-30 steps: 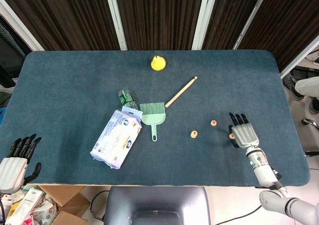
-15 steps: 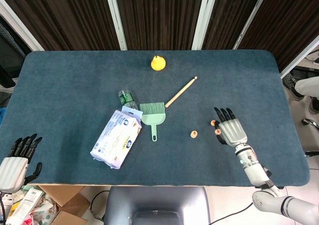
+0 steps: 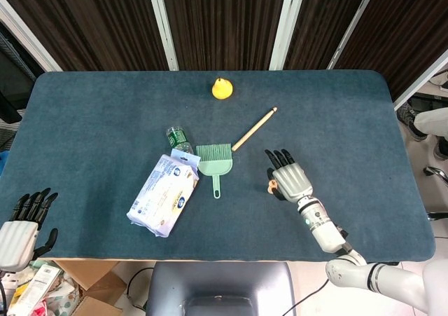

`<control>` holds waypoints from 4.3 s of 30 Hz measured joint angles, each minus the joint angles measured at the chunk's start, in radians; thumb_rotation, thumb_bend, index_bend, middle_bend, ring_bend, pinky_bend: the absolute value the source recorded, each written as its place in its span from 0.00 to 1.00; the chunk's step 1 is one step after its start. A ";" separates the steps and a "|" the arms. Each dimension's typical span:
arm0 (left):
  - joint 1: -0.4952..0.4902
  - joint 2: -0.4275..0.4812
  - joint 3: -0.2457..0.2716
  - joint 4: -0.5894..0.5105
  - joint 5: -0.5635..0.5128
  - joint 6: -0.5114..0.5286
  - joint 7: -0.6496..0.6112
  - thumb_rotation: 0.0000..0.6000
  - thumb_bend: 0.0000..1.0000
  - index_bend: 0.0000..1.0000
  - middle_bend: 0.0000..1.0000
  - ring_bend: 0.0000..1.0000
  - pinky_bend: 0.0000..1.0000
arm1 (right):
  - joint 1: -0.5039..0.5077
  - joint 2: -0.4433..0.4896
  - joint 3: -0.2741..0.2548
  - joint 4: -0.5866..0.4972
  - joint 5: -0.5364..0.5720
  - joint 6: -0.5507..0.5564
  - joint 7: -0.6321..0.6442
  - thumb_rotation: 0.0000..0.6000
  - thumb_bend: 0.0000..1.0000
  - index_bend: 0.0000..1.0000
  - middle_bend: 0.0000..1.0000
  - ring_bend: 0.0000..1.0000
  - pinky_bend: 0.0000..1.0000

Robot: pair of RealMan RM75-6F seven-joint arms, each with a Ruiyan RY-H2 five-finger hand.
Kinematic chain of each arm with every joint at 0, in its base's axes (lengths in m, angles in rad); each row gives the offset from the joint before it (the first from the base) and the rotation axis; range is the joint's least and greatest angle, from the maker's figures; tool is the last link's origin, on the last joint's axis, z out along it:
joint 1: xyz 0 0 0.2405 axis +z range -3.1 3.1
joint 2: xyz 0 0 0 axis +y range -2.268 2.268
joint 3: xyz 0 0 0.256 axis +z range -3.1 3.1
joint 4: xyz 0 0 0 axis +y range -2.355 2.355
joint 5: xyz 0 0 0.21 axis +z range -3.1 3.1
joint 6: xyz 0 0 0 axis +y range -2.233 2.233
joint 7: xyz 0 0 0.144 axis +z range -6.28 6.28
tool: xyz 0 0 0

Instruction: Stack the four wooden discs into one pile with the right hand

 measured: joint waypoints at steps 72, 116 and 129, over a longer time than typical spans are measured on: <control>-0.001 0.003 0.001 0.002 0.004 -0.002 -0.011 1.00 0.50 0.00 0.00 0.00 0.00 | 0.027 -0.038 -0.015 0.307 0.136 -0.102 0.057 1.00 0.47 0.55 0.04 0.00 0.00; -0.012 0.006 0.001 0.004 0.006 -0.015 -0.017 1.00 0.50 0.00 0.00 0.00 0.00 | 0.051 -0.071 -0.001 0.323 0.179 -0.121 0.036 1.00 0.47 0.66 0.07 0.00 0.00; -0.009 0.010 -0.006 0.005 -0.007 -0.008 -0.027 1.00 0.50 0.00 0.00 0.00 0.00 | -0.004 0.060 -0.036 -0.059 -0.039 0.107 0.061 1.00 0.47 0.66 0.07 0.00 0.00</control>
